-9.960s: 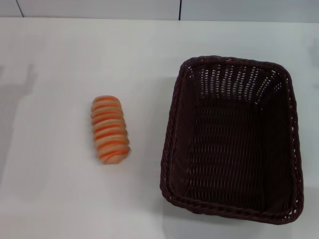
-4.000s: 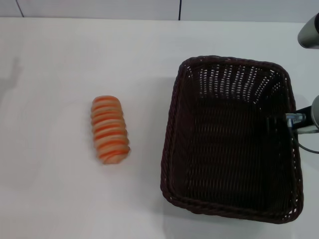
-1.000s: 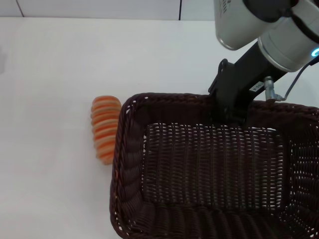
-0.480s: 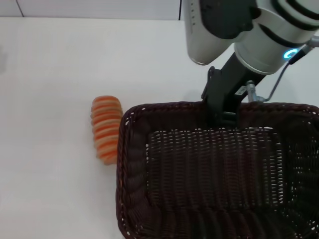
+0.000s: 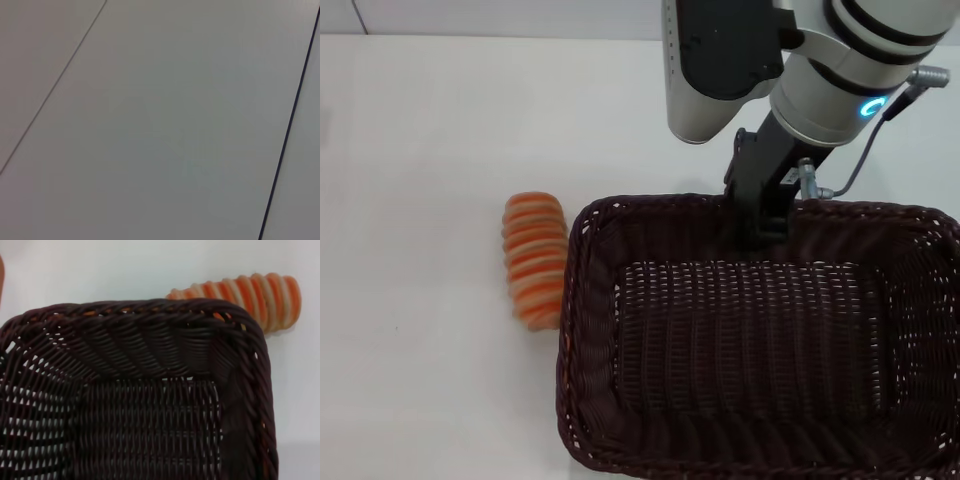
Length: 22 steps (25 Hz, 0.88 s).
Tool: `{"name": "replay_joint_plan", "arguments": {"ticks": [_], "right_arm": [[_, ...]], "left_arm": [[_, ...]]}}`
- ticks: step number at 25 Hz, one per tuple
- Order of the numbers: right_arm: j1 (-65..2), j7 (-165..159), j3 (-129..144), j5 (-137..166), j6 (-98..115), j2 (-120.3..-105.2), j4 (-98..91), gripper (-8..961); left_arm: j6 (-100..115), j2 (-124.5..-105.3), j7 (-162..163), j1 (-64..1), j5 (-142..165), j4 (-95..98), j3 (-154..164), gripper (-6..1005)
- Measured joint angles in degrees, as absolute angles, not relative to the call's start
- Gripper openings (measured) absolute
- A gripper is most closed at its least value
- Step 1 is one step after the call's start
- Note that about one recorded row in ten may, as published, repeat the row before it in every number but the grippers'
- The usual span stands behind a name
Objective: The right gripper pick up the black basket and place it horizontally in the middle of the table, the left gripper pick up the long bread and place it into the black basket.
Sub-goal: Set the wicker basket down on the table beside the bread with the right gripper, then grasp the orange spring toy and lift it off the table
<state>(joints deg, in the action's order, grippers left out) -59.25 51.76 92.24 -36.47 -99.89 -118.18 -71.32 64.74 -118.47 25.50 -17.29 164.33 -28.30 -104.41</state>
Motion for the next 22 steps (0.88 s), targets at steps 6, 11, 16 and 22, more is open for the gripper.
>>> {"name": "replay_joint_plan", "arguments": {"ticks": [6, 11, 16, 22], "right_arm": [[-59.61, 51.58, 92.37, -34.58, -95.97, -118.48, -72.51, 274], [-58.65, 48.24, 91.04, -30.57, -90.27, -118.7, -80.23, 326], [-52.7, 43.79, 87.18, -24.4, -85.22, -119.0, -93.55, 325], [-36.71, 47.43, 84.0, -33.99, -65.27, -119.26, -103.96, 326]], "left_arm": [[64.98, -118.47, 25.57, -17.14, 163.51, -28.26, -104.31, 833], [65.41, -118.55, 25.97, -16.79, 162.9, -28.21, -104.06, 834], [66.04, -118.42, 28.94, -15.89, 162.84, -28.21, -103.97, 834], [66.21, -118.17, 31.77, -14.99, 163.32, -28.21, -103.43, 834]]}}
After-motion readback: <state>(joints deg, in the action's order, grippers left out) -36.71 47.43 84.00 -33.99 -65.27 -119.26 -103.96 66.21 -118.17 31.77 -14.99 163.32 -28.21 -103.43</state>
